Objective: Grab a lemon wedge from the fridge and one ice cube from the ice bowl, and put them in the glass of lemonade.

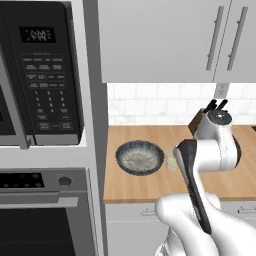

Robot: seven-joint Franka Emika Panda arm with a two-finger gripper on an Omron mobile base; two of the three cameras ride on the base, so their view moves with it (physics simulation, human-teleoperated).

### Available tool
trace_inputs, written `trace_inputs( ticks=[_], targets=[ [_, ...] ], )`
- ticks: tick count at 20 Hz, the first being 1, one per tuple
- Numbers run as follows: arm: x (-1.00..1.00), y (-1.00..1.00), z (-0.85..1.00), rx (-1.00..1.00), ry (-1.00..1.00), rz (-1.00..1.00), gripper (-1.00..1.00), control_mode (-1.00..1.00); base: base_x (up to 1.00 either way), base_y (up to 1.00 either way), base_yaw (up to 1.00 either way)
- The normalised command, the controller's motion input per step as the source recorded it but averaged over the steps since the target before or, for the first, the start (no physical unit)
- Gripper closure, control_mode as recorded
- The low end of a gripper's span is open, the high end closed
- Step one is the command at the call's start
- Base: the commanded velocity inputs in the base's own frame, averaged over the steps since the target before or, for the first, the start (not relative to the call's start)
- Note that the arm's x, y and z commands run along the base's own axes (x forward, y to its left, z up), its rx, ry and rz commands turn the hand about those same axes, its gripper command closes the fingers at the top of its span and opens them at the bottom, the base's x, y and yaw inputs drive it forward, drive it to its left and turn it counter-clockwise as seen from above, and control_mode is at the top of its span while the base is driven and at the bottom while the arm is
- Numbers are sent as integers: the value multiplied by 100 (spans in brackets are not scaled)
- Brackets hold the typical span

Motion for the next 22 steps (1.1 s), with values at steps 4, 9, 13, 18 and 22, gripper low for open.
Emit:
trace_inputs(
  ticks=[4, 9, 13, 18, 22],
  targets=[
    [-41, 6, 15, 0, -8, 20, -100, 100, -36, 7, 16],
    [0, 0, 0, 0, 0, 0, -100, 100, -93, 51, 18],
    [0, 0, 0, 0, 0, 0, -100, 100, -96, 75, 2],
    [0, 0, 0, 0, 0, 0, -100, 100, -8, 100, -4],
    [0, 0, 0, 0, 0, 0, -100, 100, 2, 100, -11]
  ],
)
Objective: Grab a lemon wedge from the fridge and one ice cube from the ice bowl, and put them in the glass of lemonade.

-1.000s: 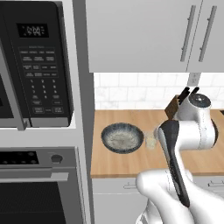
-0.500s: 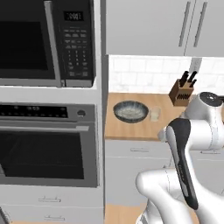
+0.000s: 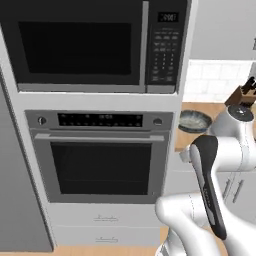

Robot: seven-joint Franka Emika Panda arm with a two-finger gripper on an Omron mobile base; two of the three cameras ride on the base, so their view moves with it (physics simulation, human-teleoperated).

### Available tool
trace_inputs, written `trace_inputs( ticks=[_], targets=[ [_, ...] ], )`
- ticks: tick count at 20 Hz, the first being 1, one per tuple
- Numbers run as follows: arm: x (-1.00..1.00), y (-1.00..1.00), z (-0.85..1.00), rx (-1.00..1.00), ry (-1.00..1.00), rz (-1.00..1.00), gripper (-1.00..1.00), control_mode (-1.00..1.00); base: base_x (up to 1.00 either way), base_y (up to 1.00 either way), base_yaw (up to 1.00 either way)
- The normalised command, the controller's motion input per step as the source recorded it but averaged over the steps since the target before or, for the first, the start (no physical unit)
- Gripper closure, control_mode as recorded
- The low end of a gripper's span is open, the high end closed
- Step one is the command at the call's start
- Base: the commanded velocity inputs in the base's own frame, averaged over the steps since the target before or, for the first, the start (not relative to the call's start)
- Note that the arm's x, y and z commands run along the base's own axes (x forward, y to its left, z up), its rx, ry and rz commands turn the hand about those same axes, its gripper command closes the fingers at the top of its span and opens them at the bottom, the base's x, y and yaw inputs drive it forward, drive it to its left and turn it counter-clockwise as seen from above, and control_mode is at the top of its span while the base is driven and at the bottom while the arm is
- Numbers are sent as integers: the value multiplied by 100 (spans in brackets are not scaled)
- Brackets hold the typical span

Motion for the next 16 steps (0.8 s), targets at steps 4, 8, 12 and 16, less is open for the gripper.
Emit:
trace_inputs(
  ticks=[4, 8, 12, 16],
  targets=[
    [0, 0, 0, 0, 0, 0, -100, 100, 14, 100, -13],
    [0, 0, 0, 0, 0, 0, -100, 100, 4, 100, -9],
    [0, 0, 0, 0, 0, 0, -100, 100, 0, 100, -8],
    [0, 0, 0, 0, 0, 0, -100, 100, 0, 100, -8]
  ],
)
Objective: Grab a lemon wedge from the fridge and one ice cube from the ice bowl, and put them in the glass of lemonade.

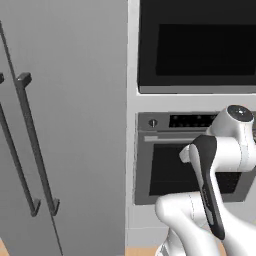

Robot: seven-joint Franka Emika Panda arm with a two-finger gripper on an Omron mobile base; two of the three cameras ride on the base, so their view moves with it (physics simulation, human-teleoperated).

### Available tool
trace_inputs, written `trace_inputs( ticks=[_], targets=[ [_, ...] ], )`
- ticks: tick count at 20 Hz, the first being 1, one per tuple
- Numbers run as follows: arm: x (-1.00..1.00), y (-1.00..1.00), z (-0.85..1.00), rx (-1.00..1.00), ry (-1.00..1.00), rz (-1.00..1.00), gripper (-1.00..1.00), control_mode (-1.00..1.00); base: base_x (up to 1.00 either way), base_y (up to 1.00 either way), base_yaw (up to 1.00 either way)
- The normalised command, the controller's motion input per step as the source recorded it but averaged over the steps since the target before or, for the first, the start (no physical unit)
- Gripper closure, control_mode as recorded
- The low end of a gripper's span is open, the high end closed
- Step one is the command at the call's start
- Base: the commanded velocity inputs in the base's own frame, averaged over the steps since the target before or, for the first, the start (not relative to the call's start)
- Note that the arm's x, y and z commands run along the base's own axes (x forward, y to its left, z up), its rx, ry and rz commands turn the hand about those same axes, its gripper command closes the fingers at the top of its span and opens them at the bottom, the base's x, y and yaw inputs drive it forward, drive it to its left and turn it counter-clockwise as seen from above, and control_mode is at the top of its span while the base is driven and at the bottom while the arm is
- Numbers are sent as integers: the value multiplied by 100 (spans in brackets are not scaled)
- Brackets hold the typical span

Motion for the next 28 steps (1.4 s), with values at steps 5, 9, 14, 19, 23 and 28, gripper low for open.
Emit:
trace_inputs(
  ticks=[5, 9, 14, 19, 23, 28],
  targets=[
    [0, 0, 0, 0, 0, 0, -100, 100, -3, 100, -7],
    [0, 0, 0, 0, 0, 0, -100, 100, -27, 100, -8],
    [0, 0, 0, 0, 0, 0, -100, 100, -50, 100, -9],
    [0, 0, 0, 0, 0, 0, -100, 100, -47, 100, -10],
    [0, 0, 0, 0, 0, 0, -100, 100, -14, 84, -7],
    [0, 0, 0, 0, 0, 0, -100, 100, -29, -5, -3]
  ],
)
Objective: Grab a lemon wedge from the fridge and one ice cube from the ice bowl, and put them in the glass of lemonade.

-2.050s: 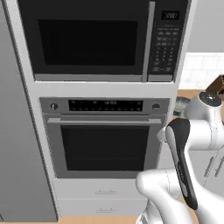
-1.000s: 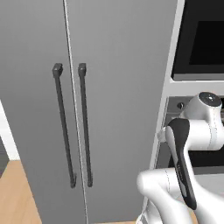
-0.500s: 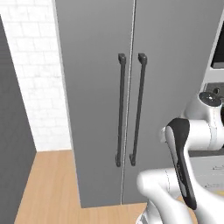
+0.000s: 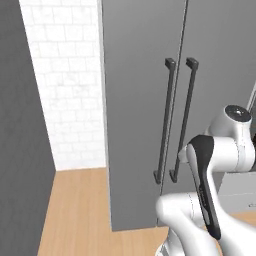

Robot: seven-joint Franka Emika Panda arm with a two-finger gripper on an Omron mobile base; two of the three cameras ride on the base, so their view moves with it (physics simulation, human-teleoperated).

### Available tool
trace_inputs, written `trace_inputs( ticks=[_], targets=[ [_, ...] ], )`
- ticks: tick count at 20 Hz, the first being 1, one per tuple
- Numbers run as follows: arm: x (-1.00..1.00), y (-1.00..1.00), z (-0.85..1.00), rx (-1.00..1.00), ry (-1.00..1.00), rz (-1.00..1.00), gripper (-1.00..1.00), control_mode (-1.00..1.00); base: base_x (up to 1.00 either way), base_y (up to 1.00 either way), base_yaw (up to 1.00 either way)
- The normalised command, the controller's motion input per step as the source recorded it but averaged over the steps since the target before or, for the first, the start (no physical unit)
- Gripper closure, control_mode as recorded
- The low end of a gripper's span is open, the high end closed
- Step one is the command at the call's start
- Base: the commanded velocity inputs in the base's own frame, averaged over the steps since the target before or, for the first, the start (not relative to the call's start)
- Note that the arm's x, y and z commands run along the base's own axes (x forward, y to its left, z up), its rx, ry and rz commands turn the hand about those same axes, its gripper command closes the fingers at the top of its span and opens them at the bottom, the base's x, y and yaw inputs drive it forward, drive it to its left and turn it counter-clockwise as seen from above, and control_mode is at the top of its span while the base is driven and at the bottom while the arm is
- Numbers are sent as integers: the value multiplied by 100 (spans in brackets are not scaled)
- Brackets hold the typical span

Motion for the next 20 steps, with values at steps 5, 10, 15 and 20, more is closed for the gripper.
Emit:
trace_inputs(
  ticks=[5, 10, 15, 20],
  targets=[
    [0, 0, 0, 0, 0, 0, -100, 100, -34, -58, 0],
    [0, 0, 0, 0, 0, 0, -100, 100, -24, -34, 0],
    [0, 0, 0, 0, 0, 0, -100, 100, -24, 25, -3],
    [0, 0, 0, 0, 0, 0, -100, 100, -1, 42, -8]
  ],
)
